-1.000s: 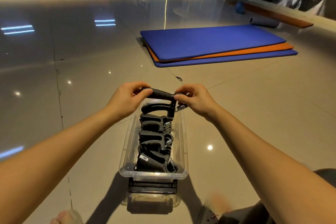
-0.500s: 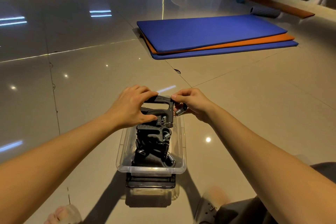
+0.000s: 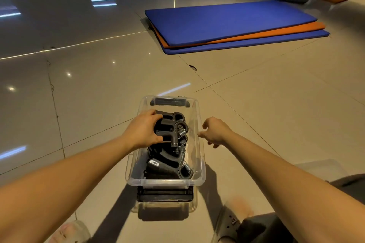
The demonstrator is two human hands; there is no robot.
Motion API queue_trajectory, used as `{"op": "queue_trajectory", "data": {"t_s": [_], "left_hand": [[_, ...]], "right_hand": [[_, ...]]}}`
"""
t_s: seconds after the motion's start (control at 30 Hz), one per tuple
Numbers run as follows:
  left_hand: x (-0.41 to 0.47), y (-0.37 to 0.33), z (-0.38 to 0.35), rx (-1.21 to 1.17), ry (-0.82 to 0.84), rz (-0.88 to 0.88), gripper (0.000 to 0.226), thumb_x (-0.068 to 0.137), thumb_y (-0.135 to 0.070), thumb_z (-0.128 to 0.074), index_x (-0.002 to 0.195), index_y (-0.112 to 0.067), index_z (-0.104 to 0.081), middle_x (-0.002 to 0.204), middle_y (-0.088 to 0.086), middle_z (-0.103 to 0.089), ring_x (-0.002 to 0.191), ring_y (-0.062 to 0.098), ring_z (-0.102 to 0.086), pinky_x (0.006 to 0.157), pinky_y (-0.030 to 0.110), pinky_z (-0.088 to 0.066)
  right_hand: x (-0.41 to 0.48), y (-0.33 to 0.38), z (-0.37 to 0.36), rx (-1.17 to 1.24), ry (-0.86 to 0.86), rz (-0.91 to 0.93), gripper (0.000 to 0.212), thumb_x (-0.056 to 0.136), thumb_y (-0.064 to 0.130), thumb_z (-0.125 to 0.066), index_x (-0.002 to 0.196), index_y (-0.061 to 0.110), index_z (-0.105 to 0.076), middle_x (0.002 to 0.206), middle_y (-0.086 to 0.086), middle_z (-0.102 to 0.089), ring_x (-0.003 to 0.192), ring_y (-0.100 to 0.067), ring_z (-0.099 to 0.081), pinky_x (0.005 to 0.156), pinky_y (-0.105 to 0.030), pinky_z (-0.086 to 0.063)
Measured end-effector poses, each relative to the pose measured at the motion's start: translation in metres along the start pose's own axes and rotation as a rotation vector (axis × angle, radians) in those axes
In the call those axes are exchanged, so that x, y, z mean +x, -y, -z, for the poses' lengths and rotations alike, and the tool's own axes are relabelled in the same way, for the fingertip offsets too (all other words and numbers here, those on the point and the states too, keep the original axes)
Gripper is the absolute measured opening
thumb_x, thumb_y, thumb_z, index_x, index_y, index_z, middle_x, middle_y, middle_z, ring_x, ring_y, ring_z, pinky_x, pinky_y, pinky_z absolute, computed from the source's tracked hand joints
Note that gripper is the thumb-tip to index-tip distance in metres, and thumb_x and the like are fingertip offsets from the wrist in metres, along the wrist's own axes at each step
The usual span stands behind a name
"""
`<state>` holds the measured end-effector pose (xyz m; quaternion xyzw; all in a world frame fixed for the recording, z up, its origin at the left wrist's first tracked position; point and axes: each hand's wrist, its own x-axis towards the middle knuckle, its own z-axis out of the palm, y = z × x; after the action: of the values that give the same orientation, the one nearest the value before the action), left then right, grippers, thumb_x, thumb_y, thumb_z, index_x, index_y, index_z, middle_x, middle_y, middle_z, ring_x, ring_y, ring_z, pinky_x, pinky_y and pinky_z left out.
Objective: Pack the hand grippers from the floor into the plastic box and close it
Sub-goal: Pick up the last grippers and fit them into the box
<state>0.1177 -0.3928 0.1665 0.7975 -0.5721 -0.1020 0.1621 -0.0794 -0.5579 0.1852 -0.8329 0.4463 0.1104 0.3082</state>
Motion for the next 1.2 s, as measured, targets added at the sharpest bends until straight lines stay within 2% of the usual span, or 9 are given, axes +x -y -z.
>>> {"op": "queue_trajectory", "data": {"t_s": [0.1,0.23,0.37,0.5,0.7,0.77,0.97,1.07,1.2], "left_hand": [[0.009,0.008,-0.009,-0.056,0.057,0.084,0.081,0.073,-0.044,-0.081,0.144,-0.018,-0.051,0.132,-0.001,-0.053,0.116,0.016,-0.051,0.094,0.029,-0.048],[0.017,0.007,-0.024,-0.111,0.169,0.108,0.084,0.073,-0.041,-0.084,0.146,-0.019,-0.05,0.126,-0.001,-0.054,0.114,0.017,-0.054,0.095,0.032,-0.049],[0.022,0.012,-0.033,-0.059,0.275,0.154,0.085,0.074,-0.042,-0.084,0.148,-0.018,-0.048,0.137,0.003,-0.052,0.124,0.023,-0.053,0.103,0.036,-0.047],[0.023,0.012,-0.038,0.028,0.278,0.17,0.087,0.074,-0.047,-0.083,0.149,-0.023,-0.046,0.138,0.004,-0.052,0.129,0.025,-0.046,0.106,0.043,-0.044],[0.023,0.011,-0.035,0.087,0.286,0.168,0.089,0.073,-0.06,-0.078,0.148,-0.026,-0.045,0.14,0.002,-0.052,0.132,0.024,-0.043,0.109,0.044,-0.039],[0.021,0.003,-0.031,0.092,0.236,0.153,0.085,0.075,-0.063,-0.075,0.147,-0.027,-0.047,0.138,0.001,-0.053,0.13,0.024,-0.044,0.109,0.043,-0.038],[0.02,-0.063,-0.013,-0.075,0.02,0.008,0.061,0.081,-0.06,-0.07,0.13,-0.023,-0.062,0.123,-0.003,-0.064,0.121,0.021,-0.053,0.105,0.045,-0.042],[0.022,-0.122,-0.003,-0.148,-0.011,-0.078,0.054,0.084,-0.056,-0.07,0.126,-0.025,-0.063,0.128,-0.003,-0.063,0.125,0.021,-0.052,0.107,0.047,-0.043],[0.016,-0.206,0.001,-0.254,0.017,-0.181,0.046,0.086,-0.054,-0.069,0.121,-0.025,-0.065,0.124,-0.002,-0.063,0.121,0.021,-0.053,0.102,0.045,-0.046]], "right_hand": [[0.007,0.002,-0.004,-0.053,-0.008,0.003,0.036,0.094,0.022,-0.069,0.12,-0.001,-0.061,0.084,-0.014,-0.07,0.071,-0.029,-0.074,0.065,-0.045,-0.064],[0.016,-0.001,-0.008,-0.09,-0.014,-0.017,0.031,0.09,0.016,-0.072,0.114,-0.002,-0.065,0.08,-0.013,-0.072,0.067,-0.028,-0.074,0.065,-0.045,-0.064],[0.02,-0.007,-0.006,-0.038,0.017,-0.031,0.033,0.087,0.016,-0.077,0.112,-0.002,-0.066,0.081,-0.014,-0.073,0.068,-0.028,-0.074,0.063,-0.044,-0.064],[0.022,-0.009,-0.004,0.022,0.038,-0.043,0.035,0.085,0.016,-0.08,0.111,-0.003,-0.066,0.079,-0.017,-0.074,0.07,-0.032,-0.075,0.066,-0.047,-0.064],[0.015,-0.012,-0.009,0.005,0.016,-0.023,0.048,0.089,0.023,-0.076,0.131,0.006,-0.059,0.08,-0.013,-0.074,0.07,-0.028,-0.074,0.066,-0.041,-0.064],[0.007,-0.016,-0.009,-0.023,0.0,-0.019,0.054,0.09,0.026,-0.075,0.137,0.009,-0.055,0.079,-0.011,-0.074,0.068,-0.027,-0.073,0.069,-0.04,-0.063],[-0.046,-0.045,0.025,0.039,-0.183,-0.093,0.048,0.088,0.034,-0.076,0.129,0.015,-0.061,0.095,-0.004,-0.073,0.076,-0.022,-0.069,0.075,-0.038,-0.059],[-0.093,-0.076,0.064,0.067,-0.318,-0.183,0.042,0.085,0.035,-0.078,0.119,0.016,-0.065,0.099,-0.004,-0.072,0.084,-0.026,-0.072,0.075,-0.039,-0.06],[-0.153,-0.125,0.112,0.154,-0.461,-0.354,0.025,0.085,0.025,-0.077,0.102,0.012,-0.064,0.081,-0.007,-0.073,0.072,-0.024,-0.075,0.073,-0.044,-0.064]]}}
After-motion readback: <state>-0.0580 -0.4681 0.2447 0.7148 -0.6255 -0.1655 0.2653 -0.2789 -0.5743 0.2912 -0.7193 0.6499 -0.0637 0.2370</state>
